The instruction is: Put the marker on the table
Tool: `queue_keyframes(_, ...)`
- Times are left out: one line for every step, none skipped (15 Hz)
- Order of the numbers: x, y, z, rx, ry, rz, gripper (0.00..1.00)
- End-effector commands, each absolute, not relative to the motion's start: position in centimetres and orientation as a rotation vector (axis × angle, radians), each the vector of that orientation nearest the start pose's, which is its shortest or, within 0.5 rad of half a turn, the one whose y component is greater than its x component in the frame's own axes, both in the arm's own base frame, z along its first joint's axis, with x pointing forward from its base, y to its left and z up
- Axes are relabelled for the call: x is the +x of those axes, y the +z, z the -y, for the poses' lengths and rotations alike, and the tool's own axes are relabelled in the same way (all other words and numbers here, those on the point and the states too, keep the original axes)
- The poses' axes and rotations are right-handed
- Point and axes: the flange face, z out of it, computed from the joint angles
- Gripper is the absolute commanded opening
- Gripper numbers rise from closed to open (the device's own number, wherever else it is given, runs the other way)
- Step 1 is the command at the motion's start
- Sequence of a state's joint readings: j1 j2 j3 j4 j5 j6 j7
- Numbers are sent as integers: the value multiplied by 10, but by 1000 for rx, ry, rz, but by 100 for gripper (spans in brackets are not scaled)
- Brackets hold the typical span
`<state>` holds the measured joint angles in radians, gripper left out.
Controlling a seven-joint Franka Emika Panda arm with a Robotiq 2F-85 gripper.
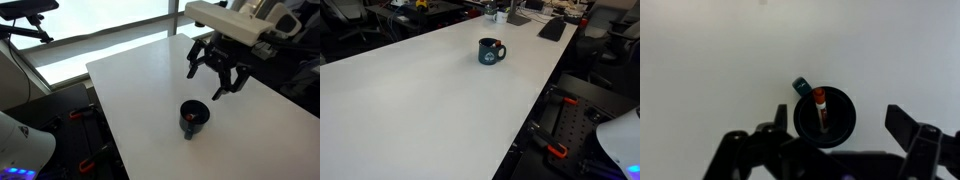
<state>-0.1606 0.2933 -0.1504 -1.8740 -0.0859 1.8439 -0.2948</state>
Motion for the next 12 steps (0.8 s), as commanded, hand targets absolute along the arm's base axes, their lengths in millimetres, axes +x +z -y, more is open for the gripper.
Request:
queue_keyframes(563, 331, 168, -3183, 501, 151, 100)
queue_keyframes(569, 319, 162, -3195, 492, 228, 100)
queue_keyframes(574, 308, 156, -3212, 483, 285, 100)
queue_keyframes(580, 297, 149, -3220, 476, 335, 100)
queue_keyframes(586, 285, 143, -3220, 463, 381, 100)
queue_keyframes(591, 272, 136, -3220, 448, 420, 100)
queue_keyframes(595, 260, 130, -3212, 438, 444, 100)
queue_keyframes(598, 248, 125, -3203, 440, 455, 100)
queue_keyframes(600, 237, 122, -3187, 460, 458, 100)
queue_keyframes(600, 227, 119, -3162, 500, 447, 100)
queue_keyframes(600, 219, 119, -3146, 545, 426, 100)
queue_keyframes(600, 212, 119, -3134, 575, 419, 96)
